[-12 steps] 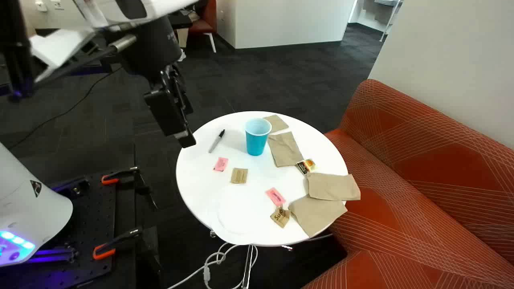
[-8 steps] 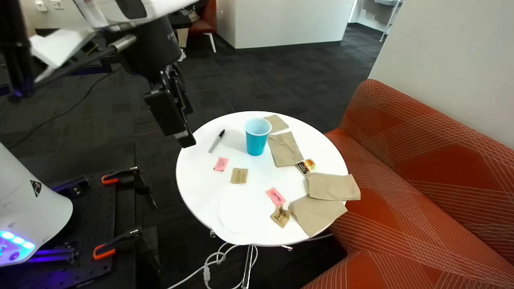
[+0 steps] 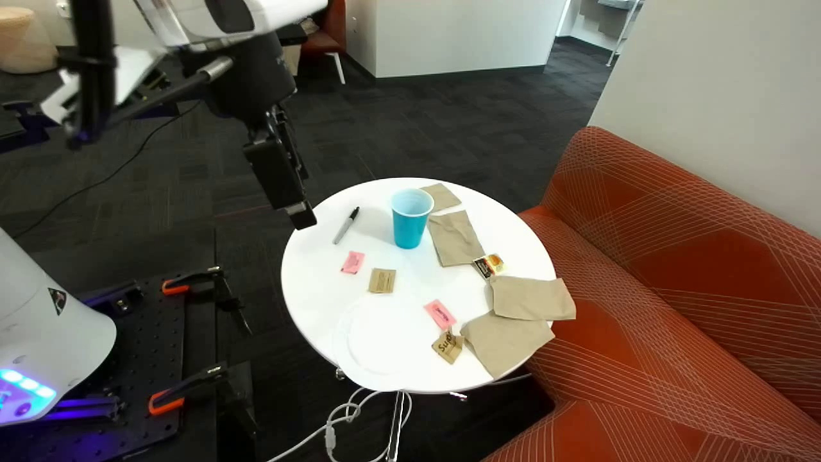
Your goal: Put the marker inside the cup
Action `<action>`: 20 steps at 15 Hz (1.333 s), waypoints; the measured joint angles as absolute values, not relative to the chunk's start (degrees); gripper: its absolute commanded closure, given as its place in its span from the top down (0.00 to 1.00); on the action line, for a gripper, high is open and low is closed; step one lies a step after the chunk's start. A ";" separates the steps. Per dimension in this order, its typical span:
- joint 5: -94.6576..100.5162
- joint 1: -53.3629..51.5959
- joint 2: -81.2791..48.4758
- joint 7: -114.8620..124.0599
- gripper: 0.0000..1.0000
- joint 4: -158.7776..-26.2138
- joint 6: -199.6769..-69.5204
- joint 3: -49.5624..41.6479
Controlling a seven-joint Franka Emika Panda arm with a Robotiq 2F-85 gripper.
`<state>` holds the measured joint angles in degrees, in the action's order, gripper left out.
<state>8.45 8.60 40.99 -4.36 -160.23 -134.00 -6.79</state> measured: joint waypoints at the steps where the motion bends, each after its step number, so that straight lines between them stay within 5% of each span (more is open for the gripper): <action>1: 8.45 7.73 40.40 -4.46 1.00 -160.23 -134.03 -6.26; 20: 7.96 -11.91 18.58 -16.86 1.00 -158.75 -146.97 1.43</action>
<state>7.96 -11.91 18.58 -16.86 -158.75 -146.97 1.43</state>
